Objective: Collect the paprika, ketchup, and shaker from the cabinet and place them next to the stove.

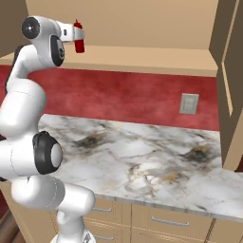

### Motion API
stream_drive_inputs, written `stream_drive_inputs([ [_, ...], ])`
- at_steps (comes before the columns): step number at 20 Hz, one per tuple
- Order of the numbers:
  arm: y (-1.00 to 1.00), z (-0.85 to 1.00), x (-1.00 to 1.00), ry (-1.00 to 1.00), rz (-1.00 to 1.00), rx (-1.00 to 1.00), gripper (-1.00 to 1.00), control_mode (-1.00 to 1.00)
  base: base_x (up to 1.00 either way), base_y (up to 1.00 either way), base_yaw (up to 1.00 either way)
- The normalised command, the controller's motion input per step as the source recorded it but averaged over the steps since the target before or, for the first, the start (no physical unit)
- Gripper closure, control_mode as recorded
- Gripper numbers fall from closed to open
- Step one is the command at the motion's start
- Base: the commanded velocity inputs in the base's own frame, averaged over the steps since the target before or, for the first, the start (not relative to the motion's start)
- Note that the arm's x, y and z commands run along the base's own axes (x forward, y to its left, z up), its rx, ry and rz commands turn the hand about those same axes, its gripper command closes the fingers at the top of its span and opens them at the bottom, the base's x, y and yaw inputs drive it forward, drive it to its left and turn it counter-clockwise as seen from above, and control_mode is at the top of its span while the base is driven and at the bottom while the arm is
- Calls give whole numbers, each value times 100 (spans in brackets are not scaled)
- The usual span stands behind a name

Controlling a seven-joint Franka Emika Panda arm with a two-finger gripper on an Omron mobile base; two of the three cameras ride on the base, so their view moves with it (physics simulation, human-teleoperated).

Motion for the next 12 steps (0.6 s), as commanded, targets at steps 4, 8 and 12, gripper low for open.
stream_drive_inputs([
  [4, 0, 0, 38, 3, 0, 4, -100, -100, 0, 0, 0],
  [8, 2, 0, 35, 1, 0, 1, -100, -100, 0, 0, 0],
  [12, 4, 0, 35, 0, 0, 0, -100, -100, 0, 0, 0],
])
